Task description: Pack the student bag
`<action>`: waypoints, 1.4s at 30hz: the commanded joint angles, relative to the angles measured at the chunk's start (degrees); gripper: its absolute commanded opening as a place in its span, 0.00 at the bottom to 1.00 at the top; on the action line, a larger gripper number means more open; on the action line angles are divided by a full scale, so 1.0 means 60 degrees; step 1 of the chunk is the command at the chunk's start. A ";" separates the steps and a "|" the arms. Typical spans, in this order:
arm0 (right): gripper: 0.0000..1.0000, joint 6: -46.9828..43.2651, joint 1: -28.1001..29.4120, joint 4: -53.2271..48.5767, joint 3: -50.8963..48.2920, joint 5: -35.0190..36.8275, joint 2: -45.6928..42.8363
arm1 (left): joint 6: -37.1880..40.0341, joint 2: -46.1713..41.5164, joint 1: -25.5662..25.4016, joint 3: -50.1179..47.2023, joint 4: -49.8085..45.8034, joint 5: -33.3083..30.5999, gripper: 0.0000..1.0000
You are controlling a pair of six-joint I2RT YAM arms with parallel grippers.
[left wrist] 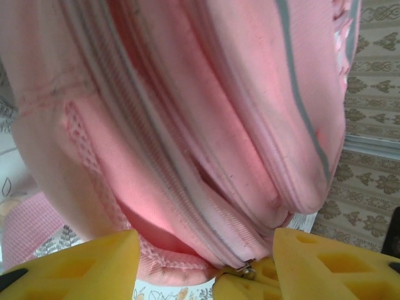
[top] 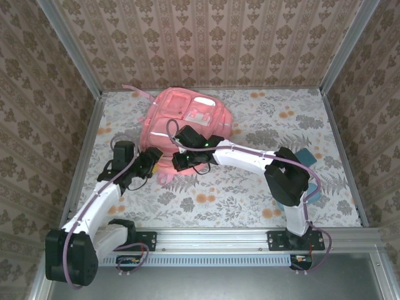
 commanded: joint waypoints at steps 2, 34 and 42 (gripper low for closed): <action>0.00 -0.0122 0.0241 0.0618 0.0011 -0.0145 0.0066 | -0.0675 0.0109 -0.0158 -0.0169 0.0582 0.0019 0.54; 0.00 0.0353 0.0224 -0.1988 -0.2041 0.4409 -0.1794 | 0.0266 0.1176 -0.0082 -0.0081 0.0674 -0.0930 0.00; 0.00 0.0104 -0.1245 -0.1571 -0.2972 0.4786 -0.2094 | 0.0511 0.1082 0.0075 -0.0015 0.0459 -0.0796 0.00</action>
